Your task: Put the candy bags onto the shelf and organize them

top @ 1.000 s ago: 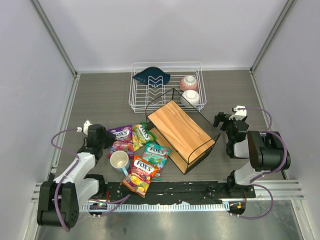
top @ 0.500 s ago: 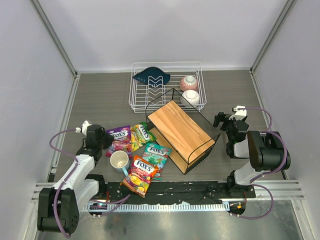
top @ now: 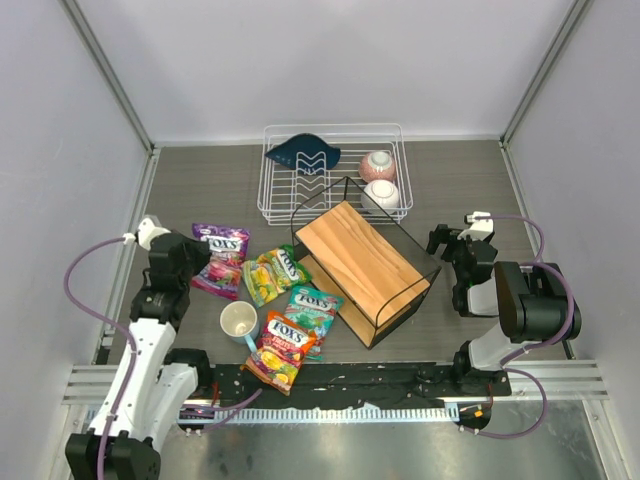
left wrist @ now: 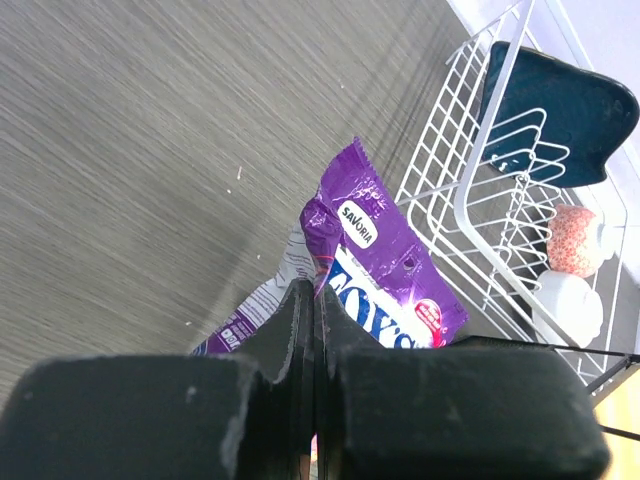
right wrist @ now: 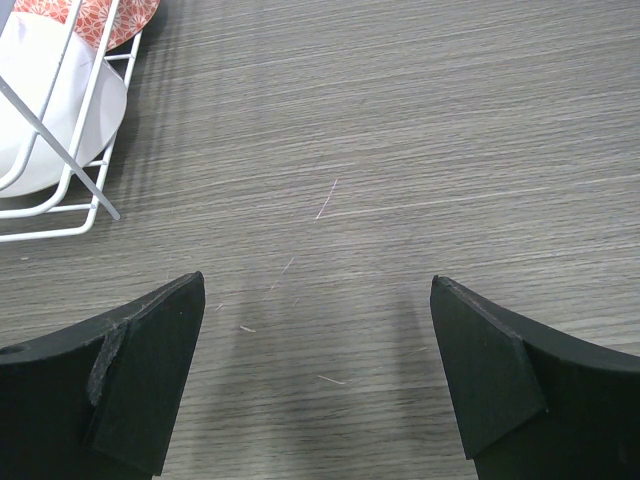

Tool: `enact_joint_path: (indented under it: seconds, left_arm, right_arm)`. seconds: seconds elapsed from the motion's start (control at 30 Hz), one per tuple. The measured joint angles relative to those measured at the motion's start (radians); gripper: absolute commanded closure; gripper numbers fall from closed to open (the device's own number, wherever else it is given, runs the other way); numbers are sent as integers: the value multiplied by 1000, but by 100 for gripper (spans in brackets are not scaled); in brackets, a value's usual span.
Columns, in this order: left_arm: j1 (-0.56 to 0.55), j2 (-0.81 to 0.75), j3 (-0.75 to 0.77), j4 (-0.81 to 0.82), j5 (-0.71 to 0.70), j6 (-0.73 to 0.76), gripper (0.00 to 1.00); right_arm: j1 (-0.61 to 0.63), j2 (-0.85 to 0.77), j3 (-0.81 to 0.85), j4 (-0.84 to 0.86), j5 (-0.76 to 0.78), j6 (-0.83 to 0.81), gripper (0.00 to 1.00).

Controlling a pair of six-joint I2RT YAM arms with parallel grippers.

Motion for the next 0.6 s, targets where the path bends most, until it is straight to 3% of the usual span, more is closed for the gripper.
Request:
enact_joint_path:
  seconds: [0.33,0.6]
  left_arm:
    - [0,-22,118,-109,-4,97,100]
    - [0,-12,189,-124,92,142,100]
  right_arm:
    - [0,0,0,0,0,0,0]
    - [0,0,0,0,0,0,0]
